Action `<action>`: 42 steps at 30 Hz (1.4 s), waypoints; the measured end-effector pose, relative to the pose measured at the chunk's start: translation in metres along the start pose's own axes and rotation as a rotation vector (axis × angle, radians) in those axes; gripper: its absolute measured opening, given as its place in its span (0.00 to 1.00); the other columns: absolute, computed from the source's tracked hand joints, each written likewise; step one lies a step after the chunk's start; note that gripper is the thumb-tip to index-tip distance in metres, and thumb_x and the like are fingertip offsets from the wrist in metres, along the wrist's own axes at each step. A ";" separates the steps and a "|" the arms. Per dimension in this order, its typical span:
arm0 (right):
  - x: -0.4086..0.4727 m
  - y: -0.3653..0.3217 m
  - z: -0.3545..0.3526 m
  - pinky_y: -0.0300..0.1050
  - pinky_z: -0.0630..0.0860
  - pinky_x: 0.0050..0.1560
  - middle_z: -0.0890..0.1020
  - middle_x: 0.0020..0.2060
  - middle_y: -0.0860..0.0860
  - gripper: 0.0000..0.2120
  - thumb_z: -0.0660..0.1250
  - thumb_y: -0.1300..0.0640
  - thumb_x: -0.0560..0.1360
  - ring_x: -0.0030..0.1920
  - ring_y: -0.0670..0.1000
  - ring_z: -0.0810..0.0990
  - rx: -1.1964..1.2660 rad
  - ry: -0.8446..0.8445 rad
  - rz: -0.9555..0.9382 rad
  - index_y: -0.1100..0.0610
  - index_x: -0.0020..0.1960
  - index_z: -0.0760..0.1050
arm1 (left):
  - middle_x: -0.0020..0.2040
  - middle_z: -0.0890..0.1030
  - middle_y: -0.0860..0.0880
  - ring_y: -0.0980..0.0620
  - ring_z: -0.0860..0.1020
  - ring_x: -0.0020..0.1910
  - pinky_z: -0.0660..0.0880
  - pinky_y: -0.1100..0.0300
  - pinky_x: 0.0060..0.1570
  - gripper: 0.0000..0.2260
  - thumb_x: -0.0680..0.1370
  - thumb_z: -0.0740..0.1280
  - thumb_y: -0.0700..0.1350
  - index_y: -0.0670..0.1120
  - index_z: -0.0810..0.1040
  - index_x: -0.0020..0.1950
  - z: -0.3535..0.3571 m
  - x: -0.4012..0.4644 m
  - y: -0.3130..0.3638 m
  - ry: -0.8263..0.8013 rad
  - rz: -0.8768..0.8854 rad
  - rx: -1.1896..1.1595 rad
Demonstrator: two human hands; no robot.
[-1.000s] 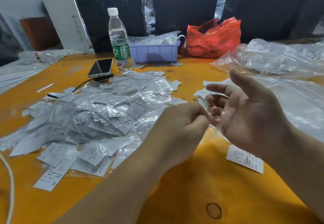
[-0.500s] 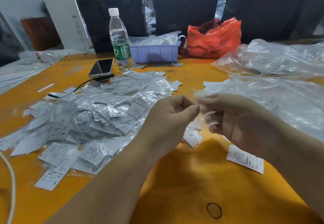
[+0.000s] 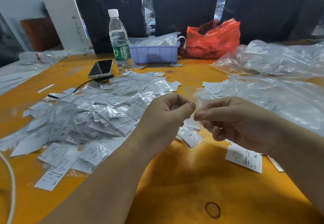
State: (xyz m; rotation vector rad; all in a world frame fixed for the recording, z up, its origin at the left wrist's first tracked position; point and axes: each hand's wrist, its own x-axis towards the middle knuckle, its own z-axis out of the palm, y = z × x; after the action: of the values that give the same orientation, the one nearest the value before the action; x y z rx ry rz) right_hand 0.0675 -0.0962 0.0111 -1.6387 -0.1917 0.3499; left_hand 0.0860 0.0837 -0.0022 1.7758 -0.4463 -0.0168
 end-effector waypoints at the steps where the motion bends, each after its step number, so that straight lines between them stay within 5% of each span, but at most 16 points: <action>1: -0.001 0.001 0.001 0.38 0.66 0.28 0.74 0.28 0.51 0.10 0.73 0.55 0.63 0.28 0.46 0.69 -0.010 -0.019 -0.001 0.60 0.41 0.82 | 0.32 0.78 0.55 0.60 0.74 0.31 0.70 0.69 0.32 0.07 0.77 0.69 0.47 0.45 0.81 0.43 0.000 0.000 0.000 0.000 0.002 -0.004; 8: 0.003 -0.001 -0.001 0.38 0.67 0.27 0.73 0.27 0.52 0.07 0.75 0.53 0.60 0.27 0.47 0.69 0.084 0.158 -0.080 0.57 0.33 0.81 | 0.32 0.78 0.56 0.60 0.73 0.30 0.69 0.69 0.31 0.04 0.80 0.65 0.43 0.47 0.80 0.49 -0.002 0.001 0.001 0.008 0.008 -0.042; 14: 0.006 0.000 -0.007 0.38 0.68 0.25 0.74 0.29 0.52 0.07 0.73 0.52 0.62 0.27 0.47 0.69 0.216 0.321 -0.110 0.55 0.30 0.81 | 0.38 0.82 0.54 0.64 0.77 0.33 0.71 0.71 0.32 0.24 0.81 0.64 0.41 0.53 0.63 0.75 0.000 -0.002 0.002 -0.031 0.044 -0.028; 16: 0.007 0.001 -0.008 0.38 0.69 0.25 0.75 0.30 0.51 0.07 0.73 0.52 0.63 0.28 0.47 0.69 0.238 0.351 -0.119 0.55 0.32 0.82 | 0.35 0.82 0.56 0.63 0.77 0.32 0.71 0.72 0.32 0.21 0.81 0.65 0.41 0.53 0.66 0.72 0.000 -0.002 0.001 -0.044 0.038 0.004; 19: 0.008 0.002 -0.009 0.38 0.69 0.26 0.75 0.31 0.50 0.08 0.73 0.51 0.64 0.28 0.46 0.70 0.255 0.362 -0.133 0.56 0.35 0.82 | 0.33 0.81 0.55 0.60 0.75 0.31 0.70 0.71 0.32 0.09 0.80 0.64 0.38 0.50 0.79 0.54 -0.001 -0.001 0.001 -0.091 0.048 0.043; 23: 0.010 0.004 -0.008 0.37 0.69 0.25 0.76 0.30 0.50 0.08 0.74 0.51 0.63 0.27 0.46 0.70 0.256 0.364 -0.130 0.56 0.35 0.83 | 0.31 0.77 0.54 0.55 0.70 0.31 0.68 0.64 0.34 0.06 0.75 0.63 0.43 0.47 0.80 0.44 0.002 -0.002 0.001 -0.132 0.026 0.045; 30: 0.009 0.007 0.000 0.37 0.69 0.25 0.76 0.33 0.52 0.09 0.75 0.50 0.59 0.27 0.46 0.70 0.260 0.329 -0.120 0.55 0.35 0.84 | 0.33 0.70 0.50 0.52 0.67 0.33 0.62 0.57 0.36 0.18 0.71 0.60 0.49 0.35 0.77 0.48 0.008 -0.001 -0.003 -0.168 -0.032 0.053; 42: 0.008 0.009 0.002 0.38 0.68 0.25 0.75 0.27 0.50 0.08 0.75 0.54 0.58 0.26 0.46 0.69 0.207 0.316 -0.149 0.55 0.35 0.83 | 0.35 0.65 0.45 0.50 0.62 0.34 0.59 0.53 0.36 0.20 0.69 0.59 0.50 0.33 0.75 0.47 0.006 0.002 -0.002 -0.068 -0.033 0.150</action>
State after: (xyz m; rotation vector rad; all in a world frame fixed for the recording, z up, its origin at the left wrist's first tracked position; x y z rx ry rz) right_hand 0.0737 -0.0927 0.0015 -1.4425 -0.0358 -0.0058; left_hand 0.0867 0.0776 -0.0057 1.9346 -0.4773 -0.0691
